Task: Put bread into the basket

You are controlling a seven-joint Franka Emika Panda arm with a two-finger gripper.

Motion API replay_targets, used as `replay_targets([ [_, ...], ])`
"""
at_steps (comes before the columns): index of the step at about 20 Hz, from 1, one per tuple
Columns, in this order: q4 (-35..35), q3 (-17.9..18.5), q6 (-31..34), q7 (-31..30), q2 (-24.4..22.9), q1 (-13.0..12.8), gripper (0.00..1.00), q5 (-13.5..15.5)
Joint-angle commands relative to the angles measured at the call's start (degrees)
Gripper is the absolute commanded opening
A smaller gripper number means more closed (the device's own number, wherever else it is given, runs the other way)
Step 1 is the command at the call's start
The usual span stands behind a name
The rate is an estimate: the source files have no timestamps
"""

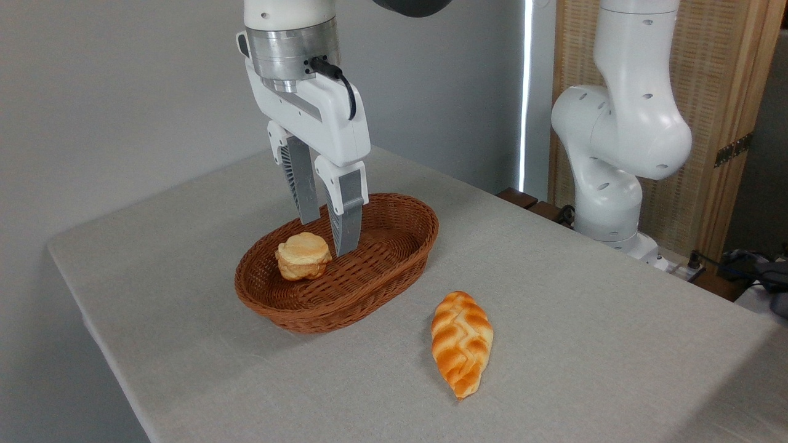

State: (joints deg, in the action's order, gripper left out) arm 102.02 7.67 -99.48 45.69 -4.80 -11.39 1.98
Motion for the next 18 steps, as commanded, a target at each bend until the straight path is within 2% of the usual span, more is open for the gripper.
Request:
replay_targets([
  [1,-0.7,0.1,0.6,-1.0,0.1,-0.2,1.00,0.1],
  [13,-0.5,0.4,1.4,-1.1,-0.1,0.0,1.00,0.1],
  [18,1.3,0.9,1.6,-1.2,-1.9,0.2,1.00,0.1],
])
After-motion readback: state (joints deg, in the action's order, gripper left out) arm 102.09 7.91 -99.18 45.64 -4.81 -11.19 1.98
